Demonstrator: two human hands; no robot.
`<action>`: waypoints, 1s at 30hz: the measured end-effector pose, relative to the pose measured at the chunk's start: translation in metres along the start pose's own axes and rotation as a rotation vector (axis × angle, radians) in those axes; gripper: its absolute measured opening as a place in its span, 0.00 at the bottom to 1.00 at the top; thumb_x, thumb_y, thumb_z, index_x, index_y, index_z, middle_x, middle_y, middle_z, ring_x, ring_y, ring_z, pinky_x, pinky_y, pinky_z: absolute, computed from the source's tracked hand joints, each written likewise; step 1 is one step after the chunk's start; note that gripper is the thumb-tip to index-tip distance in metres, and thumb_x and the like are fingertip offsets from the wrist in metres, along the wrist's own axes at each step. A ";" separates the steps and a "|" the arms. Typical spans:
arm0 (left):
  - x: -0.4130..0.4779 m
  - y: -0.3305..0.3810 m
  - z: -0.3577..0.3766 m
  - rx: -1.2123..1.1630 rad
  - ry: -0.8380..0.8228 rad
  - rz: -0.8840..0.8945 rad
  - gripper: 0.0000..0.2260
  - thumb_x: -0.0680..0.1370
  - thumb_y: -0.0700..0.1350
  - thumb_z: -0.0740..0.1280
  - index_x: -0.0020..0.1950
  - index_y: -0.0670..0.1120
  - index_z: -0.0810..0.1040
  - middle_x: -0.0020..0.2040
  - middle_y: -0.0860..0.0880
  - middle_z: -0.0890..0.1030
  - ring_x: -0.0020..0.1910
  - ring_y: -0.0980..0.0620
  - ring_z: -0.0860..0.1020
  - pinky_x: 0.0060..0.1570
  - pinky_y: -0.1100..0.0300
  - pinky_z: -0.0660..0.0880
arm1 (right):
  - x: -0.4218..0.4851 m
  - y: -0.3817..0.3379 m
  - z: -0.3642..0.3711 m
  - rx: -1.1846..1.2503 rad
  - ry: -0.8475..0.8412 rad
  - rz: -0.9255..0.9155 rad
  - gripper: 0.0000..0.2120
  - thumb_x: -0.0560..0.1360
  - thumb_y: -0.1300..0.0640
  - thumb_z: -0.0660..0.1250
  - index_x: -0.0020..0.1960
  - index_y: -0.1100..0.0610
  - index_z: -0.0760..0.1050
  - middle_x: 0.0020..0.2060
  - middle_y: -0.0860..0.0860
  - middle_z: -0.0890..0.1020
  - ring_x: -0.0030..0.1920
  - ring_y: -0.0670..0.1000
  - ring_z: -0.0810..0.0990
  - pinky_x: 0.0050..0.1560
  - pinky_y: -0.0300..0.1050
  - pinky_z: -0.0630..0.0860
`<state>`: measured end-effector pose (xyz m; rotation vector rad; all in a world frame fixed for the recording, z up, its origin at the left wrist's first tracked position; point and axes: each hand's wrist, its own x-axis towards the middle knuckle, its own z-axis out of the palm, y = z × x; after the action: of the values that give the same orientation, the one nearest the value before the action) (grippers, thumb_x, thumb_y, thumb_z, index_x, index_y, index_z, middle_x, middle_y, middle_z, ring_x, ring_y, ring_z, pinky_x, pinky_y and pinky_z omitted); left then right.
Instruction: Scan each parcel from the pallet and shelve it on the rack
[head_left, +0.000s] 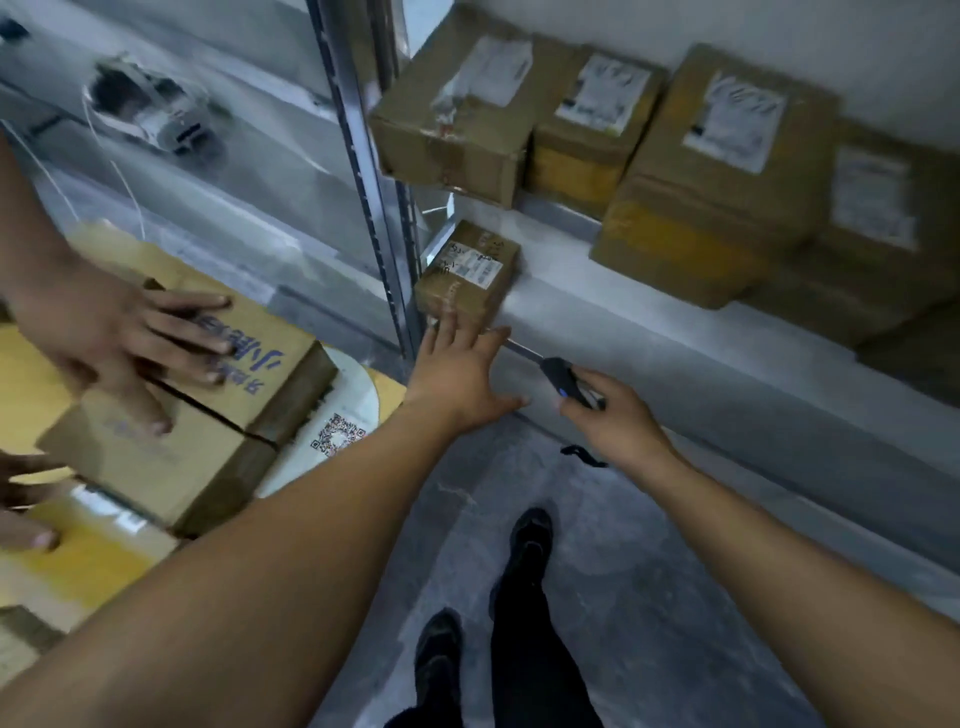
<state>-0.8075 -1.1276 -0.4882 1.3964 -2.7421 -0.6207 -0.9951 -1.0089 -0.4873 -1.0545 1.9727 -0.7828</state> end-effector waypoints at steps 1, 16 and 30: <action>-0.018 0.013 -0.011 -0.005 0.008 0.018 0.43 0.72 0.72 0.67 0.82 0.57 0.57 0.84 0.46 0.54 0.83 0.39 0.48 0.79 0.42 0.47 | -0.029 -0.004 -0.010 0.011 0.031 -0.008 0.22 0.75 0.50 0.72 0.69 0.45 0.76 0.58 0.37 0.78 0.58 0.39 0.77 0.54 0.31 0.72; -0.231 0.313 -0.025 -0.108 -0.170 0.694 0.43 0.70 0.79 0.60 0.80 0.57 0.64 0.84 0.50 0.56 0.83 0.42 0.50 0.80 0.40 0.54 | -0.450 0.094 -0.156 0.360 0.673 0.212 0.26 0.73 0.48 0.75 0.70 0.49 0.76 0.63 0.42 0.80 0.64 0.40 0.77 0.68 0.49 0.73; -0.412 0.665 0.066 -0.086 -0.400 1.250 0.43 0.70 0.75 0.68 0.80 0.56 0.64 0.84 0.49 0.50 0.83 0.43 0.46 0.80 0.43 0.52 | -0.794 0.228 -0.230 0.588 1.231 0.525 0.25 0.76 0.50 0.73 0.71 0.46 0.73 0.64 0.40 0.77 0.66 0.40 0.74 0.65 0.37 0.72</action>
<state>-1.0869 -0.4342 -0.2471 -0.6148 -3.0149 -0.8755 -0.9801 -0.1758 -0.2829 0.4650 2.4731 -1.7767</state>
